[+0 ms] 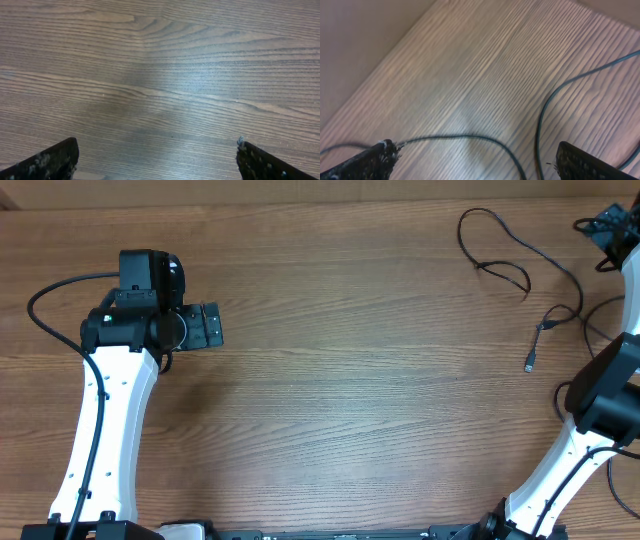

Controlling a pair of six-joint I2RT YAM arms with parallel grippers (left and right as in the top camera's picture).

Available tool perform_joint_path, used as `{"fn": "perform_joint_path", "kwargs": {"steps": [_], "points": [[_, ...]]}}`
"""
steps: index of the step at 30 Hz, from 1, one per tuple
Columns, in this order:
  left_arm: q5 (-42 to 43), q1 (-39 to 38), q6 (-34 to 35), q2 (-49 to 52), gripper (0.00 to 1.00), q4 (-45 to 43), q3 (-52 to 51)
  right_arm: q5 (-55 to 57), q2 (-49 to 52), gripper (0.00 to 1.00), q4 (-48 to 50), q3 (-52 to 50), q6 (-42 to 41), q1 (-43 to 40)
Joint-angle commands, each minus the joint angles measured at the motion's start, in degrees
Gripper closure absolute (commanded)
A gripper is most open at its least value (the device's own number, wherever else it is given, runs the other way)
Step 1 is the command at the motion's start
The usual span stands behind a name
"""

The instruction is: Untangle cables

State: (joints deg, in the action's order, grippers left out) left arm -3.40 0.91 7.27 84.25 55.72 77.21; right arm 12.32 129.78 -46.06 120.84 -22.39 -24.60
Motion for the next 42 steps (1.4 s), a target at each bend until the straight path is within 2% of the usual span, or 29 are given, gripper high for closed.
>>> {"fn": "perform_joint_path", "kwargs": {"steps": [1, 5, 11, 19, 27, 42], "points": [[0.4, 0.6, -0.9, -1.0, 0.01, 0.0, 0.0, -8.6, 0.2, 0.00, -1.9, 0.2, 3.1, 0.2], [0.5, 0.6, -0.9, -1.0, 0.00, 0.0, 0.0, -18.2, 0.2, 0.00, -6.4, 0.2, 6.6, 0.5], [0.5, 0.6, -0.9, -1.0, 0.00, 0.0, 0.0, -21.4, 0.1, 0.00, -15.0, 0.4, 8.0, 2.2], [0.5, 0.6, -0.9, -1.0, 0.00, 0.0, 0.0, -21.3, 0.1, 0.00, -22.6, 0.4, 13.8, 6.8], [0.5, 0.6, -0.9, -1.0, 0.00, 0.0, 0.0, -14.6, -2.2, 0.00, -29.0, 0.4, 13.7, 12.1], [0.5, 0.6, -0.9, -1.0, 0.00, 0.0, 0.0, -15.0, -5.7, 0.00, -38.8, 0.4, 13.5, 26.4]]}}
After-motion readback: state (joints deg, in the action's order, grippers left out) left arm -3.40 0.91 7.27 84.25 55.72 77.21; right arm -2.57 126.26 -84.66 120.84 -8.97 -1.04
